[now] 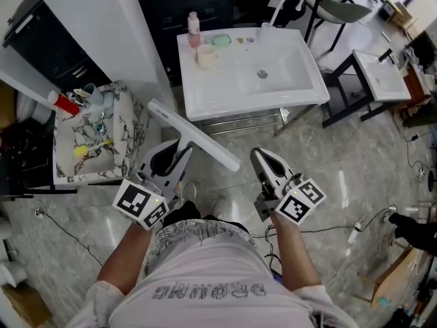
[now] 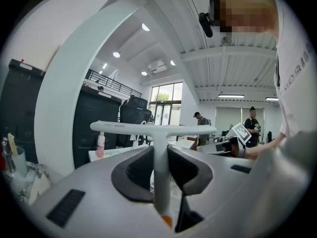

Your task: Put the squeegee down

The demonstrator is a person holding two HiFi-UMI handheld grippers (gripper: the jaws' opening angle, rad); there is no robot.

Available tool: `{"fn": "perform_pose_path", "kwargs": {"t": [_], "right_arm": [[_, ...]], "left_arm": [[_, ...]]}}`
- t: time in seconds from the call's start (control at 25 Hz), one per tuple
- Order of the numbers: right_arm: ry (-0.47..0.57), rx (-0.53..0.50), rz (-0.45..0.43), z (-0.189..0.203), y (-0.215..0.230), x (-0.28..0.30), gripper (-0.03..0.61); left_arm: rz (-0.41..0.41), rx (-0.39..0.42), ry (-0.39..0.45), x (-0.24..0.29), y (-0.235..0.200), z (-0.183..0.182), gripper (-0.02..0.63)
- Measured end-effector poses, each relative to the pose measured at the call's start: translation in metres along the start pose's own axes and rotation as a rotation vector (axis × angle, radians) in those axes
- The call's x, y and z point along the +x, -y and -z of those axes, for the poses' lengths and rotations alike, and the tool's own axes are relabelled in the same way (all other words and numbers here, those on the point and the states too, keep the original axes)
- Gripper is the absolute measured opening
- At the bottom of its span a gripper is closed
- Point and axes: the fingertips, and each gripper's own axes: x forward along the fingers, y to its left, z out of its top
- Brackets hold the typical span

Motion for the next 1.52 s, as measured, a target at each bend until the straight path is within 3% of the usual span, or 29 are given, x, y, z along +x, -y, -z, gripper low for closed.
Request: {"fn": "perform_pose_path", "kwargs": {"t": [0.8, 1.52], "right_arm": [[0.007, 0.008, 0.007, -0.020, 0.038, -0.008, 0.008], [-0.021, 0.032, 0.013, -0.030, 0.081, 0.043, 0.008]], "left_arm": [[0.002, 0.006, 0.001, 0.043, 0.002, 0.002, 0.097], [-0.004, -0.015, -0.027, 0.088, -0.048, 0.012, 0.097]]}}
